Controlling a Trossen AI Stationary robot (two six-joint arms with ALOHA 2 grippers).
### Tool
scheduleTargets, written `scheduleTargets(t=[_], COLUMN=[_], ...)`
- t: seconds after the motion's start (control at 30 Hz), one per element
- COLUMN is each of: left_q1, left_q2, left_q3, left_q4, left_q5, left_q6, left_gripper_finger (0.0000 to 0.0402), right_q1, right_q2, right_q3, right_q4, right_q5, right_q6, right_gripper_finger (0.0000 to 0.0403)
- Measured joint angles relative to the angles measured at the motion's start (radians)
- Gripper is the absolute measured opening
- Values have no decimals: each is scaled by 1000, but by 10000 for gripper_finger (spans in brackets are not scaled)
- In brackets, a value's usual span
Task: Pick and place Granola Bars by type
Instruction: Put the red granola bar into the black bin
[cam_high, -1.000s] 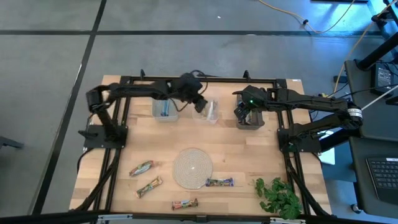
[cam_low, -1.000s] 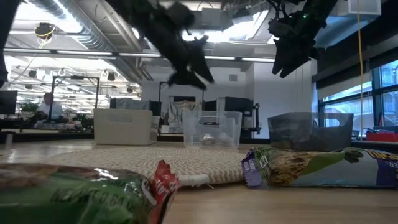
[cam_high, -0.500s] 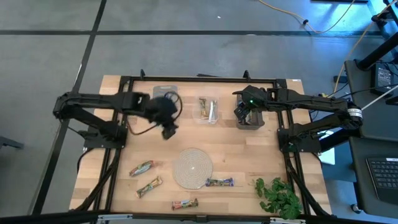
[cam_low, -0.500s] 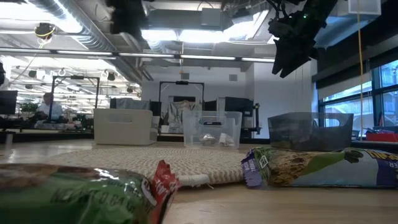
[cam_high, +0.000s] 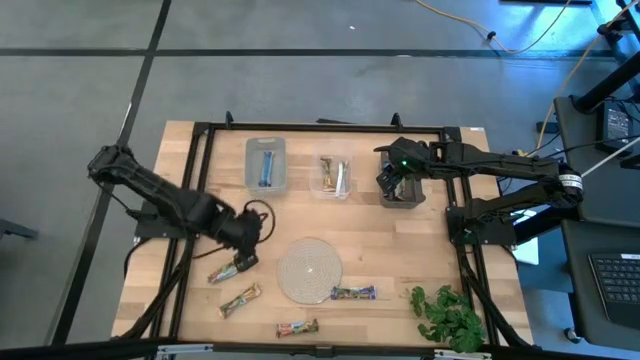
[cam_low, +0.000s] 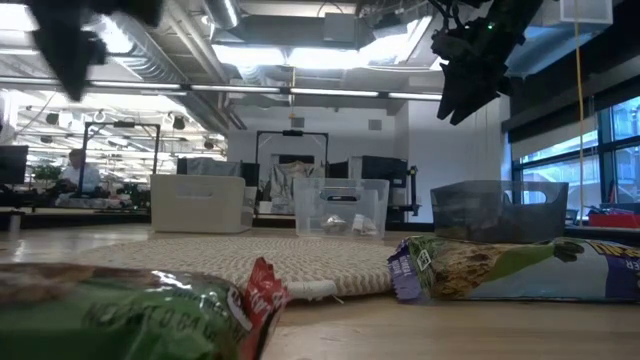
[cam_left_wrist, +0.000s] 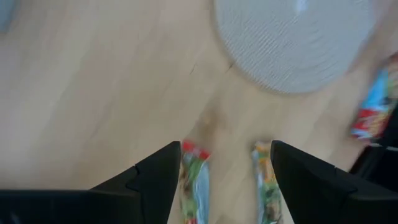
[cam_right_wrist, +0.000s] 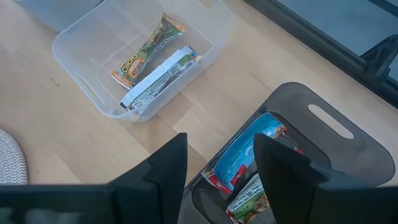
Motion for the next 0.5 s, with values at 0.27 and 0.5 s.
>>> scheduleTargets(t=[0.27,0.5], left_q1=[-154,-237], left_q2=[0,0], left_q3=[-114,-207], left_q4=[-2,32], left_q5=[2,7], left_q6=[-337,-550], left_gripper_finger=[242,244], right_q1=[0,0], right_q2=[0,0], right_q3=[0,0], right_q4=[3,4], right_q5=[0,0], right_q6=[3,4], right_gripper_finger=[187,187])
